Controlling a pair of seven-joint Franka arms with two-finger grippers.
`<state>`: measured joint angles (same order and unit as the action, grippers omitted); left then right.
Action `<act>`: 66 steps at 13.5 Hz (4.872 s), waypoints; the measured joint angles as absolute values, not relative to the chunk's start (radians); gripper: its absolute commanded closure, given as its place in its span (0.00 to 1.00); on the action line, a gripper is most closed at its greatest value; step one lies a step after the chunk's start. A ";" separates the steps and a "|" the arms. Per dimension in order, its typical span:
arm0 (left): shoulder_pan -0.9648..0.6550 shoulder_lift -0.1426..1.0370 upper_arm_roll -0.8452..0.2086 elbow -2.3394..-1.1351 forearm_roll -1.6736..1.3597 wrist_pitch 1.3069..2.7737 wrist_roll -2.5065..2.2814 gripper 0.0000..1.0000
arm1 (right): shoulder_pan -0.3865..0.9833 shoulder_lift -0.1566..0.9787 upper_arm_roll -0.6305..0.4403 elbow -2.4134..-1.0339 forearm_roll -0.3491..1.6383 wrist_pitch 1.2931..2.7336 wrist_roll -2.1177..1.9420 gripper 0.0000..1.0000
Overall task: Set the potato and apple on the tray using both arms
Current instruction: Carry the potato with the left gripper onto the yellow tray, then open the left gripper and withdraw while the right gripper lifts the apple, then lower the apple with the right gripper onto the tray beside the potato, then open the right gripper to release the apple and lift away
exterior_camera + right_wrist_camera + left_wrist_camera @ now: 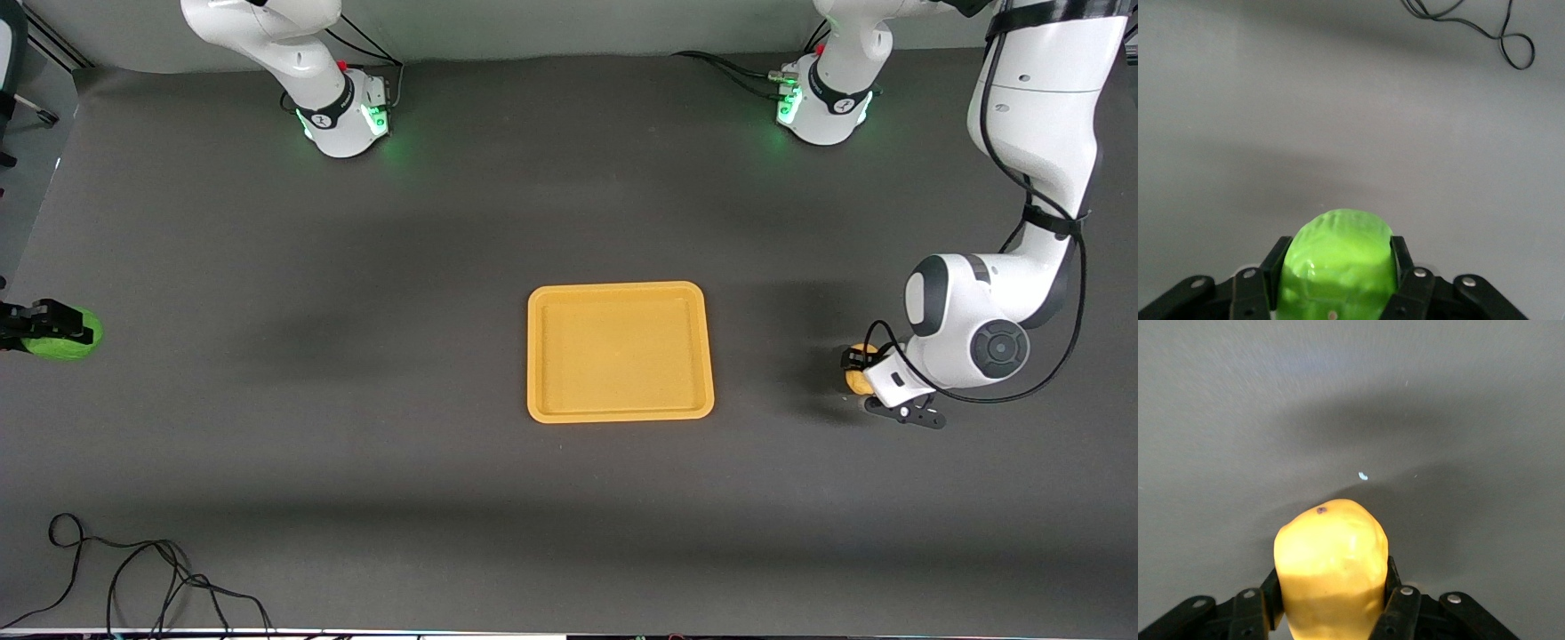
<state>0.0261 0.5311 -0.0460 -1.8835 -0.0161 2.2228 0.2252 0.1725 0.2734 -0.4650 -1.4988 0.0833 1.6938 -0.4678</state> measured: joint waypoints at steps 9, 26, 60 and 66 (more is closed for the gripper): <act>-0.348 0.545 -0.096 -1.653 -0.136 2.090 -0.260 0.82 | 0.434 0.279 -0.460 -1.497 0.083 1.652 -0.089 0.55; -0.417 0.669 -0.082 -1.640 -0.075 2.172 -0.356 0.00 | 0.441 0.279 -0.460 -1.496 0.084 1.650 -0.088 0.55; -0.003 0.078 0.013 -1.744 -0.009 1.802 0.141 0.00 | 1.009 1.046 -0.311 -1.086 0.225 2.199 1.039 0.00; -0.006 0.078 0.008 -1.743 -0.008 1.802 0.141 0.00 | 1.006 0.971 -0.332 -1.029 0.225 2.097 1.039 0.00</act>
<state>-0.0057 0.0776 0.0077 -1.7435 -0.0083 1.8021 0.1409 1.0057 0.9710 -0.3316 -1.0291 0.2252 2.0974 1.0389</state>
